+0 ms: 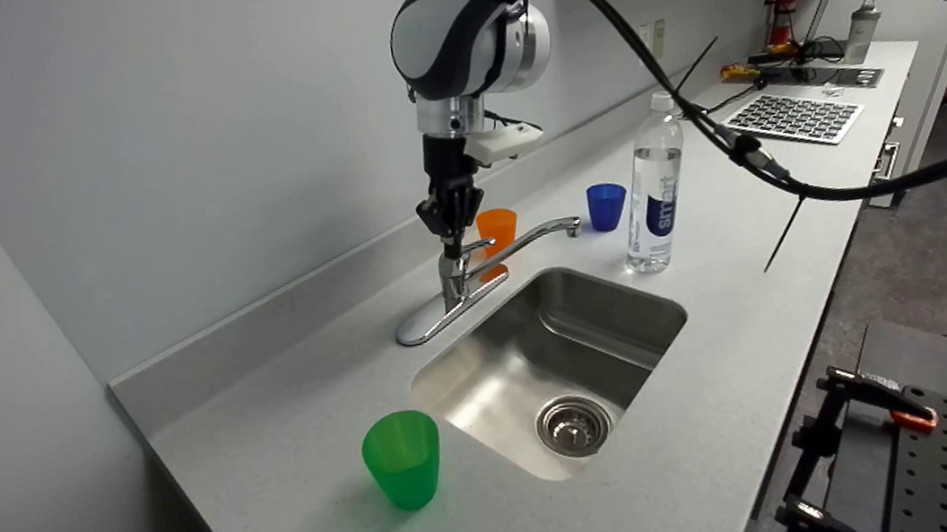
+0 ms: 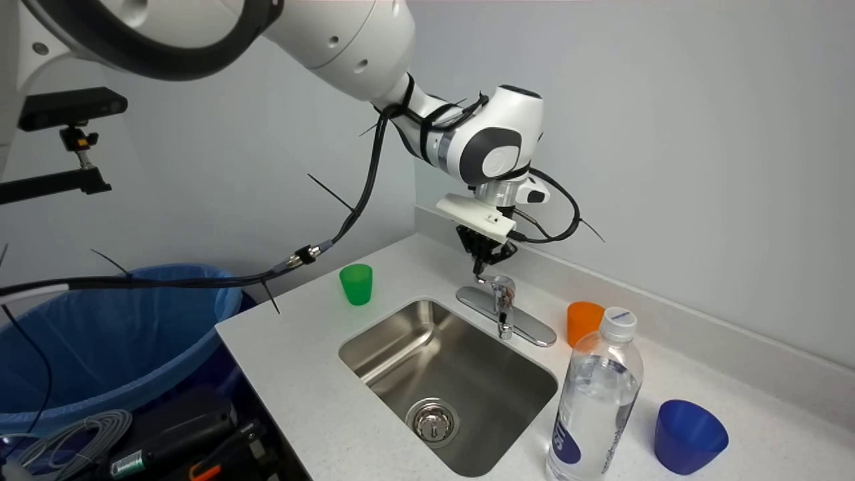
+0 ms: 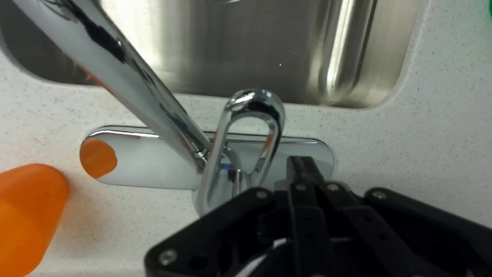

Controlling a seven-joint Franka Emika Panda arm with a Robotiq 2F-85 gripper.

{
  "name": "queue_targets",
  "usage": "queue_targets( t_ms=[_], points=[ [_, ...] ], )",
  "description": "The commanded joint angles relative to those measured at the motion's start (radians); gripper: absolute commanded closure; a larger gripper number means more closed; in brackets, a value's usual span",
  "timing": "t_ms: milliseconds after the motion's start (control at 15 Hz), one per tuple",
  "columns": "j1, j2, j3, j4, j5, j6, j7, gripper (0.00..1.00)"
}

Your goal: Move the tap handle up

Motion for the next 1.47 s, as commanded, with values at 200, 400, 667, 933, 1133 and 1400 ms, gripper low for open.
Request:
queue_targets(
  t_ms=[200,400,667,933,1133,1400],
  points=[
    [0.0,0.02,-0.004,0.03,-0.043,0.027,-0.05,1.0],
    [-0.004,0.021,0.002,0.028,-0.042,0.049,-0.066,1.0],
    [-0.001,0.02,-0.004,0.03,-0.055,0.033,-0.076,1.0],
    [0.01,0.015,-0.024,0.046,-0.122,-0.066,-0.075,1.0],
    [0.016,0.017,-0.029,0.062,-0.161,-0.127,-0.075,1.0],
    [0.033,0.017,-0.047,0.073,-0.213,-0.149,-0.048,1.0]
  ],
)
